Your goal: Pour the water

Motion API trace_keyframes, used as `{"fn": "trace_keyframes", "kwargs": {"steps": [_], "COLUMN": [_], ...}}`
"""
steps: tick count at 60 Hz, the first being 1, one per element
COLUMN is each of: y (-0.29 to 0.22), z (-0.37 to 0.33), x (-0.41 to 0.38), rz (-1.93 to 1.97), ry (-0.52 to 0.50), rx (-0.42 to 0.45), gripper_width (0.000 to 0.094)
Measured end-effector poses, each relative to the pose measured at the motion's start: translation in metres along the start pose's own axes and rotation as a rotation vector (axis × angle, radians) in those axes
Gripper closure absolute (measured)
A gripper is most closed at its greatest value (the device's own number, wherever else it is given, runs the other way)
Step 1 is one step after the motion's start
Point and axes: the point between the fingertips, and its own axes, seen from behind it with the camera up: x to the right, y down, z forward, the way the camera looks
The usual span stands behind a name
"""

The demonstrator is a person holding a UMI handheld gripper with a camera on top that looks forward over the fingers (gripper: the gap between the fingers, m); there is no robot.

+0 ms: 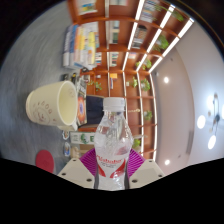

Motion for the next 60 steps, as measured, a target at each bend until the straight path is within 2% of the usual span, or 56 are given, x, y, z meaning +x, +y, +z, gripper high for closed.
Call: {"fn": "trace_keyframes", "kwargs": {"steps": [8, 11, 15, 18, 23, 28, 34, 42, 44, 46, 55, 60], "y": [0.016, 0.011, 0.019, 0.015, 0.036, 0.032, 0.045, 0.047, 0.044, 0.044, 0.046, 0.045], "z": [-0.007, -0.009, -0.010, -0.009, -0.005, -0.002, 0.008, 0.016, 0.013, 0.012, 0.014, 0.015], "x": [-0.012, -0.017, -0.025, -0.036, -0.037, -0.049, -0.055, -0.085, -0.080, -0.080, -0.080, -0.080], "rz": [0.545, 0.737, 0.967, 1.102, 1.277, 1.444, 1.535, 1.504, 1.502, 1.495, 1.510, 1.501], "ry": [-0.096, -0.104, -0.172, -0.197, -0.218, -0.267, -0.278, -0.276, -0.249, -0.242, -0.241, -0.235], "rx": [0.003, 0.004, 0.021, 0.009, 0.039, 0.048, 0.069, 0.050, 0.094, 0.101, 0.085, 0.077], "gripper_width": [0.0560, 0.0532, 0.0533, 0.0532, 0.0535, 0.0533, 0.0533, 0.0522, 0.0533, 0.0533, 0.0534, 0.0466]}}
